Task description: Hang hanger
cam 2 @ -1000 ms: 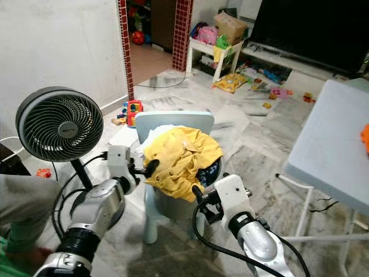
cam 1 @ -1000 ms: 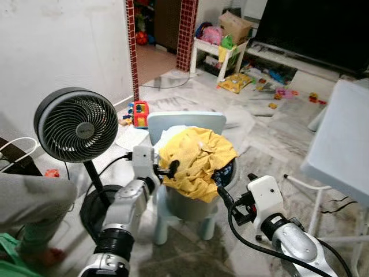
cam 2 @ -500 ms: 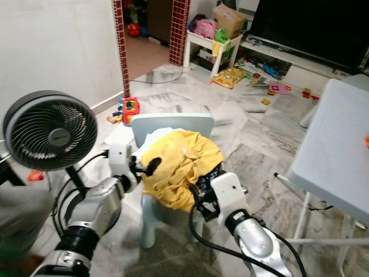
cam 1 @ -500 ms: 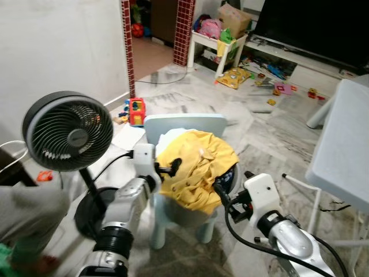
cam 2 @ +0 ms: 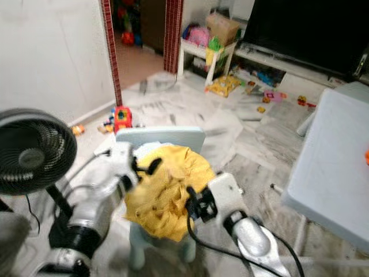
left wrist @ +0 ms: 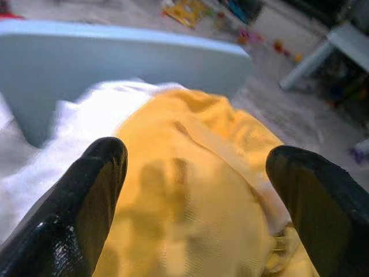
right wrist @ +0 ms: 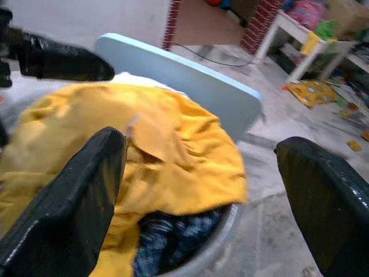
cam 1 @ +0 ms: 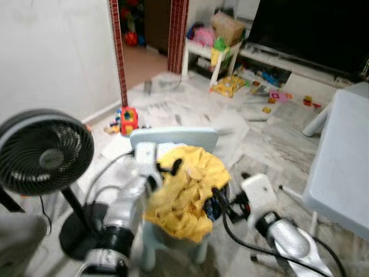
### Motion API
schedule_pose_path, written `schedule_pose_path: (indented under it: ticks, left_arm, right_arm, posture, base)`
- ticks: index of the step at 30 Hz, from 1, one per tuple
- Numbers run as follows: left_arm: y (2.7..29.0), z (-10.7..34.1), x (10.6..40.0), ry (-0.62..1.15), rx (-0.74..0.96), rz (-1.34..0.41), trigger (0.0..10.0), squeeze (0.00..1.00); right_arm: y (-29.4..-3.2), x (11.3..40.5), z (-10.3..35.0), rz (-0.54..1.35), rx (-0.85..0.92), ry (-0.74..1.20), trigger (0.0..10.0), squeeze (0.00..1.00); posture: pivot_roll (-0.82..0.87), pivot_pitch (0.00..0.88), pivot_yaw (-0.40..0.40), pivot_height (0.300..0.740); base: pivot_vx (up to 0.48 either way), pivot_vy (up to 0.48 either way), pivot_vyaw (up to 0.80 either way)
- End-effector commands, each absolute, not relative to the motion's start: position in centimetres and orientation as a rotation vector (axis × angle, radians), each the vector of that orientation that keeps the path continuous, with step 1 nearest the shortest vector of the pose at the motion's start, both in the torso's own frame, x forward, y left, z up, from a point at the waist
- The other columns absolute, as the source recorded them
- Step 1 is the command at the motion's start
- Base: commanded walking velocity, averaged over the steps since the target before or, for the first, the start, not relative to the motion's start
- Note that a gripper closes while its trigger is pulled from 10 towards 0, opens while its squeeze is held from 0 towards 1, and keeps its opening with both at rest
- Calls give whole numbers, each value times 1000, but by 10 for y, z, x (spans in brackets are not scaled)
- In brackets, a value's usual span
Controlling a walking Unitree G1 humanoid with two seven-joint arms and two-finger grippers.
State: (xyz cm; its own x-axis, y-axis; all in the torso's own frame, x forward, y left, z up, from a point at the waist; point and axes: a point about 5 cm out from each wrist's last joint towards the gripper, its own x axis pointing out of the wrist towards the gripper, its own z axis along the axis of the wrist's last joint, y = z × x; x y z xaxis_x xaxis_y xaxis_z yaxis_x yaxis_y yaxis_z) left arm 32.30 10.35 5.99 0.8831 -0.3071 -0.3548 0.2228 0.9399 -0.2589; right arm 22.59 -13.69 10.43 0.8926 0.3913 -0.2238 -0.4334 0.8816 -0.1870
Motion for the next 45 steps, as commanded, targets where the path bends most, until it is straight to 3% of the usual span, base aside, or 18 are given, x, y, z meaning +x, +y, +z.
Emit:
schedule_pose_path:
  ticks: [1, 10, 15, 20, 27, 45]
  left_arm:
    - [91, 59, 320, 419, -205, -306, 10000, 0]
    - [87, 63, 310, 413, -121, -421, 10000, 0]
    - [98, 54, 303, 473, -100, -393, 10000, 0]
    - [95, 41, 297, 598, -135, -450, 10000, 0]
    - [73, 45, 297, 610, -140, -581, 10000, 0]
    - [57, 30, 297, 756, -163, -602, 10000, 0]
  right_arm:
    - [-143, 224, 103, 417, -247, 194, 10000, 0]
    - [-142, 229, 102, 422, -251, 192, 10000, 0]
    - [-142, 230, 101, 426, -253, 190, 10000, 0]
    - [-140, 233, 101, 421, -248, 189, 10000, 0]
    - [-142, 234, 103, 392, -237, 176, 10000, 0]
    - [-145, 216, 111, 384, -240, 200, 10000, 0]
  posture:
    - [41, 0, -115, 740]
    - [57, 0, -117, 740]
    - [69, 0, -120, 740]
    - [71, 0, -122, 740]
    - [58, 0, -118, 740]
    - [-36, 0, -119, 740]
  base:
    - [0, 0, 800]
    - [0, 0, 800]
    - [0, 0, 776]
    - [0, 0, 0]
    - [0, 0, 0]
    - [0, 0, 0]
